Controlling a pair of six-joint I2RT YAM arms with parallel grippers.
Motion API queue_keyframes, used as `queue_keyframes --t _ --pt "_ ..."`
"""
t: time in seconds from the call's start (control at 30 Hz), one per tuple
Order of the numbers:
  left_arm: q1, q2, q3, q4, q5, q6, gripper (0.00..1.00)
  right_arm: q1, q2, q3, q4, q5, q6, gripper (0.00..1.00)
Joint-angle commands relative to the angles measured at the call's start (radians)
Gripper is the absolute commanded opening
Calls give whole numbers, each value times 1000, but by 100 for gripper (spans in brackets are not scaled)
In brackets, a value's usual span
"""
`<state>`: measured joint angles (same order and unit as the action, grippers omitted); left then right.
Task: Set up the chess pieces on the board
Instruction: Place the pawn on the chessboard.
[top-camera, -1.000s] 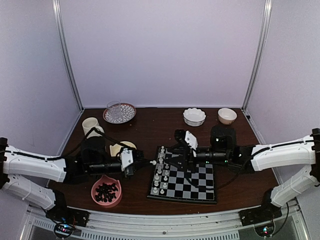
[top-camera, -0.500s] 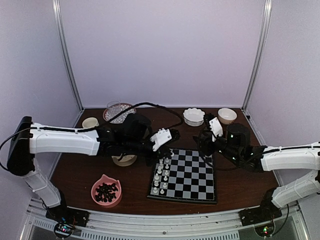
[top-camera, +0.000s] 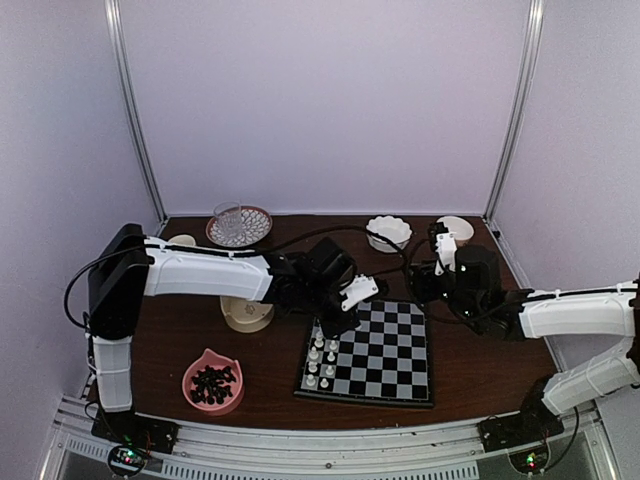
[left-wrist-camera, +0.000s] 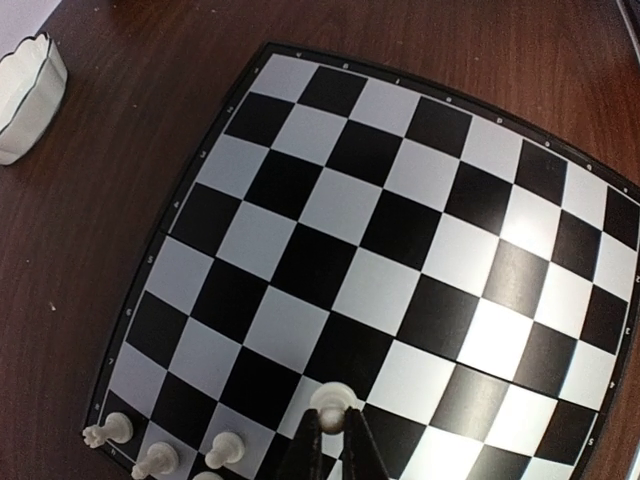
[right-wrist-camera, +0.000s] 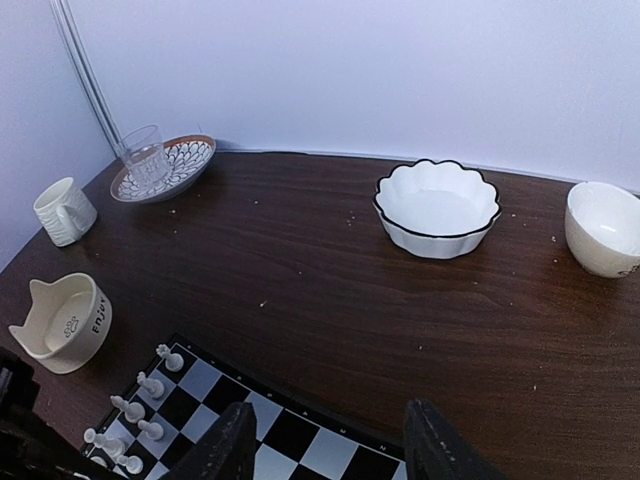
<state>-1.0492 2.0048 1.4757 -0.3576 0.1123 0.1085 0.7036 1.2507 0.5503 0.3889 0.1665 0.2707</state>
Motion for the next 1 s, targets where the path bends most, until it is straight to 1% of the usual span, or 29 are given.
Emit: queue_keyframes --t 0.0,0.13,0.3,0.43,0.47,0.5,0.53,0.63,0.67,0.7,0.77,0.87,0.97 --pt "-5 51 75 -32 10 -19 0 -7 -23 -8 15 34 38 53" --pt "-4 91 116 -48 7 -20 0 -8 -37 -20 20 55 51 53" --pt "-5 121 126 -46 0 -24 0 -8 -43 -34 30 76 80 54" --pt "-4 133 119 -38 -10 -30 5 -10 -41 -25 -2 114 118 55" --pt "-5 133 115 -32 -12 -32 8 -9 -45 -22 -9 119 119 55" --pt "-4 132 112 -27 -15 -36 11 -10 -51 -23 -16 120 119 57" --pt "-4 131 109 -24 -18 -39 17 -11 -60 -24 -21 114 114 62" --pt "-3 113 92 3 -29 -56 31 -13 -93 -38 -40 117 125 90" --pt "-3 100 81 18 -29 -64 35 -15 -103 -53 -27 122 131 97" --pt "-1 82 64 39 -26 -70 38 -18 -112 -73 -10 124 141 99" --pt "5 40 31 69 -29 -84 42 -26 -118 -101 30 116 153 100" --pt "12 -22 3 82 -18 -91 44 -29 -113 -74 -26 122 174 99" --pt "23 -59 -2 71 -3 -103 47 -29 -111 -58 -41 126 179 99"
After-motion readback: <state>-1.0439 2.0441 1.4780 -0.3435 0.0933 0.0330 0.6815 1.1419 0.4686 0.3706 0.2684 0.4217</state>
